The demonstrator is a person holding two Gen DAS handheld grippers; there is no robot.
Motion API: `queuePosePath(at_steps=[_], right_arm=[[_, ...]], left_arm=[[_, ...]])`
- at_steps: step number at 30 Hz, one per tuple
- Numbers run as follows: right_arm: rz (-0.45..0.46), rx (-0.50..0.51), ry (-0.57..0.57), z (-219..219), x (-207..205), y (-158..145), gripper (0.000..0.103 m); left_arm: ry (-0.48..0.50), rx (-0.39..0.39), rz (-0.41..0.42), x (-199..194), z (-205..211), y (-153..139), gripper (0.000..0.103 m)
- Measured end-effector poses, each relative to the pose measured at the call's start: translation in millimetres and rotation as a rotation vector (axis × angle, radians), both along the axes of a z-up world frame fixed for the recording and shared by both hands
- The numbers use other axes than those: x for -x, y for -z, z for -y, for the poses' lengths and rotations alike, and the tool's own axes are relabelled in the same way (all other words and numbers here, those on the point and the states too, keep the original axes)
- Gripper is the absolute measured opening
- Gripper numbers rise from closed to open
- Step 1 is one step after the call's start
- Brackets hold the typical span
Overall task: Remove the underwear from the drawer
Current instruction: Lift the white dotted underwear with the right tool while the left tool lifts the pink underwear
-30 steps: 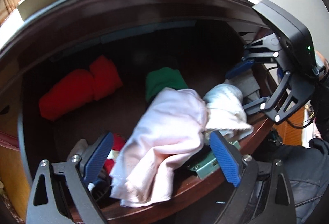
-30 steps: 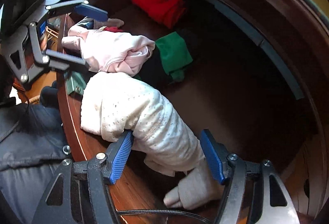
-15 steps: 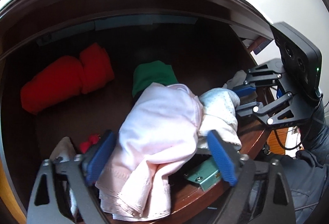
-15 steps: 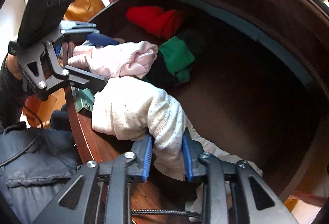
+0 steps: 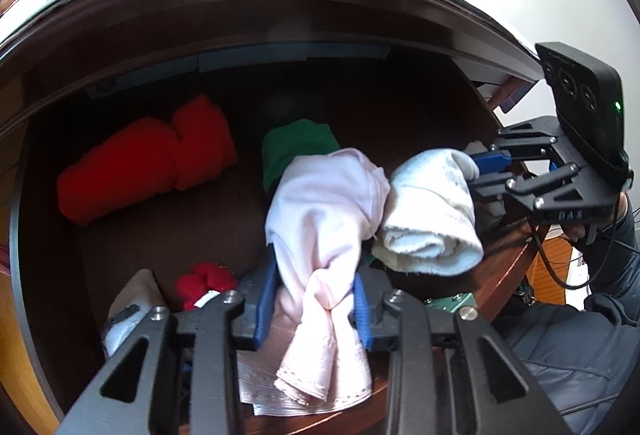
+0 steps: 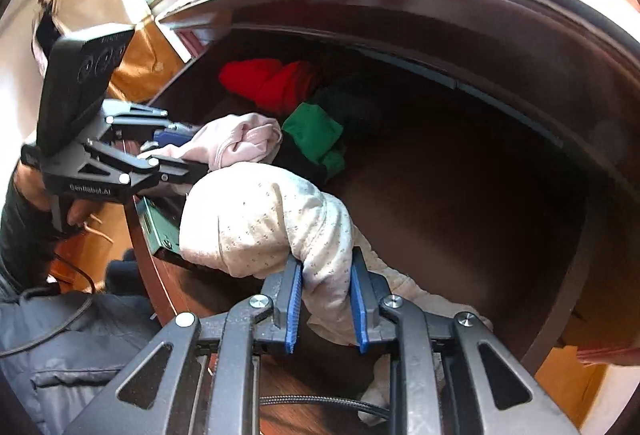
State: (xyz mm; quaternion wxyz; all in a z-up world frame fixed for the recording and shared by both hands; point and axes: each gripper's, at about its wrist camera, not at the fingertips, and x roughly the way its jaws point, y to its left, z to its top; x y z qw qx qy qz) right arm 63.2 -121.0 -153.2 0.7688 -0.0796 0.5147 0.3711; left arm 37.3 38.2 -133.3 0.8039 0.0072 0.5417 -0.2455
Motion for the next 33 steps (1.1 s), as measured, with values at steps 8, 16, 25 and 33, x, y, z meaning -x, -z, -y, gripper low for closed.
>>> queuePosePath(at_steps=[8,16,25,33], right_arm=[[0.031,0.108,-0.038,-18,-8,-1,0.049],[-0.036,0.084,-0.091,-19,-21,3,0.042],[0.082,0.022,-0.084,-9,-2,-10,0.026],[0.122,-0.062,-0.021,20,9,-24,0.023]], left_arm=[[0.028,-0.091,-0.022,-6,13,8,0.059],[0.008,-0.056,-0.021,-10,11,13,0.047],[-0.054,0.012,0.102,7,-1,-9,0.025],[-0.159,0.083,0.234,27,-12,-28,0.024]])
